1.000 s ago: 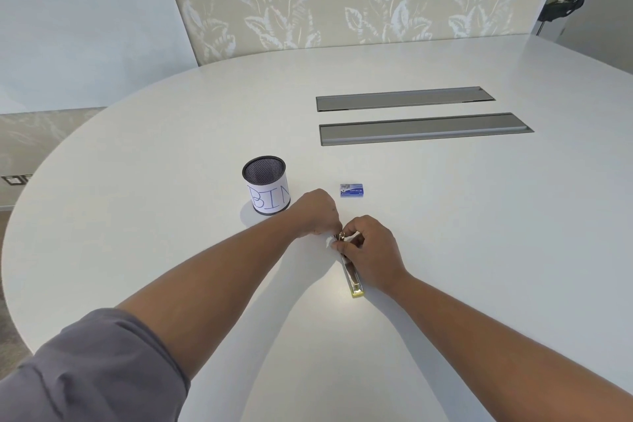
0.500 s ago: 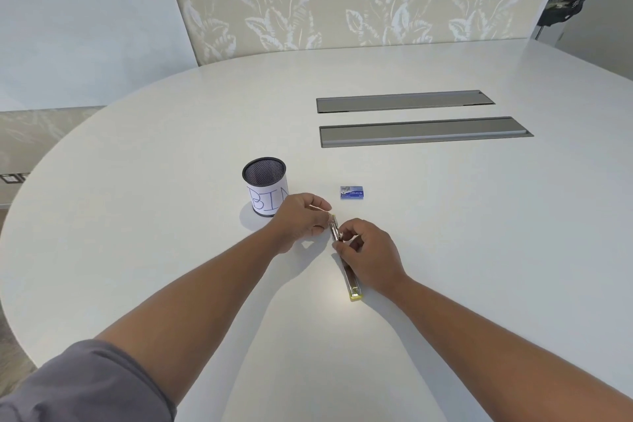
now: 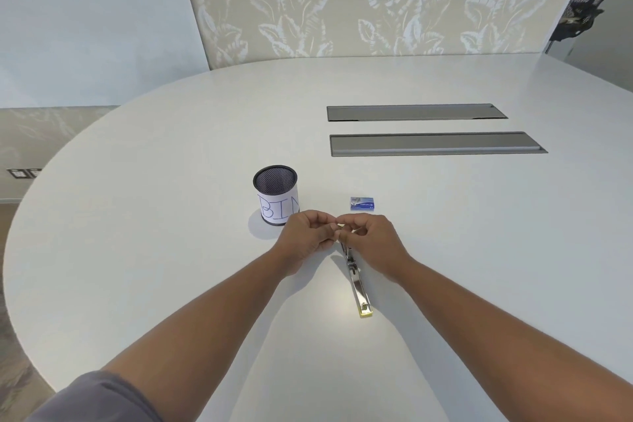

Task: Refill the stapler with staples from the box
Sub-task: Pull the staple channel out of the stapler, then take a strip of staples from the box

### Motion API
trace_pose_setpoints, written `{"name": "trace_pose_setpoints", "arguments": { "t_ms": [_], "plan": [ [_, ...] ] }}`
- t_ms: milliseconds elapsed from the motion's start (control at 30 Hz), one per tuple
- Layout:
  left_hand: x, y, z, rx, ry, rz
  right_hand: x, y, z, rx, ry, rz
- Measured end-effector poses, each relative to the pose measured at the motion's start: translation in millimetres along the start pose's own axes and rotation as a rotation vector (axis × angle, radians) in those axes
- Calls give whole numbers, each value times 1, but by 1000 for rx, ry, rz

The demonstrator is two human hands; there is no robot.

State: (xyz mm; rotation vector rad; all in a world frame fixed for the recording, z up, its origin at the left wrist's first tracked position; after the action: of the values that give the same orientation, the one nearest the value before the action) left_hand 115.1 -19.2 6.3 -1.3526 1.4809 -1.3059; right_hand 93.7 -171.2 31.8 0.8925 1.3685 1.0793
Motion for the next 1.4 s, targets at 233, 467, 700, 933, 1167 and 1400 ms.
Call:
{"name": "trace_pose_setpoints", "arguments": {
  "t_ms": [233, 467, 700, 933, 1167, 1400],
  "plan": [
    [-1, 1, 2, 21, -7, -10, -2, -2, 16, 3, 28, -89],
    [-3, -2, 0, 56, -16, 49, -6, 0, 25, 34, 22, -145],
    [-5, -15, -19, 422, -194, 843, -20, 27, 50, -28, -51, -79],
    [-9, -10, -20, 402, -232, 1088, 17, 84, 90, -128, 42, -9],
    [-8, -8, -17, 383, -208, 1067, 61, 98, 118, -119, 182, -93],
    [-9, -6, -15, 355, -200, 1061, 52, 82, 114, -92, 133, -77]
  ]
}}
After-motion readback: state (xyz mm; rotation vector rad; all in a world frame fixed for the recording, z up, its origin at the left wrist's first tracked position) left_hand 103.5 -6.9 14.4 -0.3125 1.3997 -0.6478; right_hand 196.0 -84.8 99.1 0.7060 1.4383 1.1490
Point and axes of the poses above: each hand's wrist, its own z-axis towards the middle knuckle, its own x-axis out of the palm, y = z × x, the point moved 8 cm from there along z, towards the middle knuckle
